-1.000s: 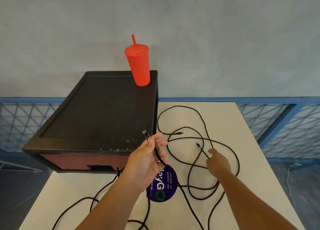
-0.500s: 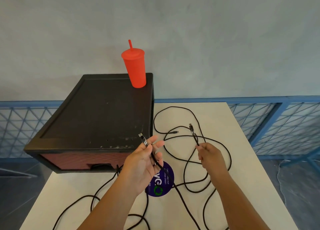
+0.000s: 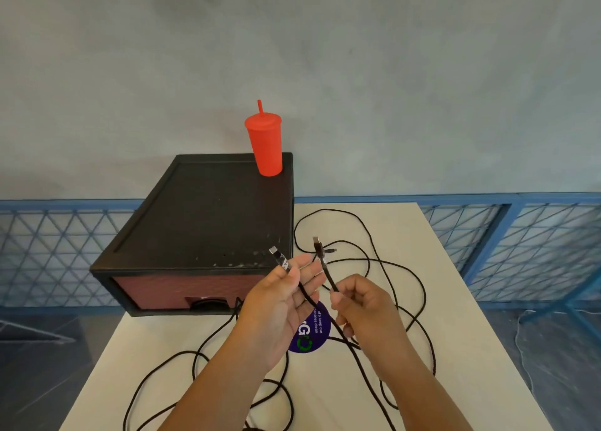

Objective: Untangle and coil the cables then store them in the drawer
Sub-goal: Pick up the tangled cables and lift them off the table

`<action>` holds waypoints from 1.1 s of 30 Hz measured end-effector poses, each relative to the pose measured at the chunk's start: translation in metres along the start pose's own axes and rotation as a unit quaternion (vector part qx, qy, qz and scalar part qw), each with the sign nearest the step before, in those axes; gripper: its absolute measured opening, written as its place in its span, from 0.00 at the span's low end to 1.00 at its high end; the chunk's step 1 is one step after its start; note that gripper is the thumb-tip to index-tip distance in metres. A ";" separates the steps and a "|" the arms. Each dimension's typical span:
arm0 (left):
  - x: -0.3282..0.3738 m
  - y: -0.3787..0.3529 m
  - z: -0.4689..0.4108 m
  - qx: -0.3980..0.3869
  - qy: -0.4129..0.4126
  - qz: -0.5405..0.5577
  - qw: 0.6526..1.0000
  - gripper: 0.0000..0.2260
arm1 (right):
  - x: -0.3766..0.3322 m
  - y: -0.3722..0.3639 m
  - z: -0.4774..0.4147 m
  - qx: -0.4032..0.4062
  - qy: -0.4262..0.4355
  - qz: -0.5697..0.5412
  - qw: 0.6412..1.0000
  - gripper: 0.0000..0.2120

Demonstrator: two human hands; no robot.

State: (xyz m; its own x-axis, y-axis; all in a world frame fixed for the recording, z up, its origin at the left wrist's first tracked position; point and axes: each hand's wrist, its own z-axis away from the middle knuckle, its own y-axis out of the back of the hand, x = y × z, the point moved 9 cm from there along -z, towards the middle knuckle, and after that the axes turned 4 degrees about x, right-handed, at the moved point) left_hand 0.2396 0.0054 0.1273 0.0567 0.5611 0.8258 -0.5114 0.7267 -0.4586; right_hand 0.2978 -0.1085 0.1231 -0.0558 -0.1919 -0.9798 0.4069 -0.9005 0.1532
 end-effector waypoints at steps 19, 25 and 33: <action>0.016 0.008 0.082 -0.019 -0.110 -0.087 0.990 0.12 | -0.045 -0.026 0.086 0.081 0.148 0.110 0.979 0.13; 0.022 0.019 0.094 -0.010 -0.096 -0.048 0.994 0.11 | -0.040 -0.047 0.098 -0.006 0.130 0.079 0.988 0.09; 0.037 0.040 0.095 0.032 -0.103 0.039 0.993 0.10 | -0.044 -0.074 0.110 -0.072 0.196 0.186 0.960 0.07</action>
State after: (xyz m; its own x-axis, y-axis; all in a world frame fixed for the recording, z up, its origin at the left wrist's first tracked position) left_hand 0.1398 0.0175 0.1707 -0.1581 0.5174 0.8410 -0.5619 0.6533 -0.5075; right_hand 0.1698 -0.0763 0.1686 0.4540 -0.3032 -0.8379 0.4554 -0.7293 0.5106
